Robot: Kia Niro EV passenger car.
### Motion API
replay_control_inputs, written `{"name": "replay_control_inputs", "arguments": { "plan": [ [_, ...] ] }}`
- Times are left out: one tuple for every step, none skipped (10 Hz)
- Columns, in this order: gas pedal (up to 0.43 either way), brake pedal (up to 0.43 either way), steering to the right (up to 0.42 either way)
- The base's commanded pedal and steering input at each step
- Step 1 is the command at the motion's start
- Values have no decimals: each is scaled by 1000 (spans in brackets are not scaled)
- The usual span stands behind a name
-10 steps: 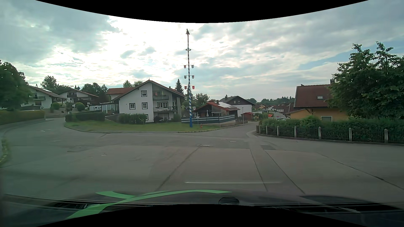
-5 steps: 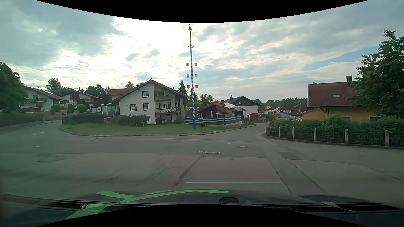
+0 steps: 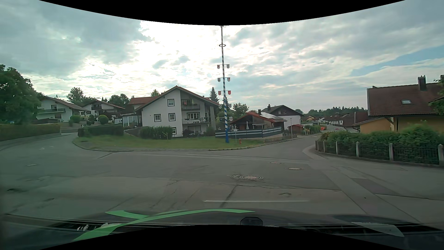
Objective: Follow the waypoints while adhering to traffic rules and regulations
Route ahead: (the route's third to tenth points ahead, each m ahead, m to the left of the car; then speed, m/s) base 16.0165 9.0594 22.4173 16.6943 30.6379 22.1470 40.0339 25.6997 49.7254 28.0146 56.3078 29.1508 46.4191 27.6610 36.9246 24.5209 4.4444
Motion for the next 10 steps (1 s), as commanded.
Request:
{"name": "replay_control_inputs", "arguments": {
  "plan": [
    [189,0,-244],
    [189,0,-282],
    [197,0,-311],
    [209,0,-327],
    [209,0,-331],
    [209,0,-333],
    [220,0,-336],
    [220,0,-341],
    [220,0,-343],
    [220,0,-343]
  ]
}}
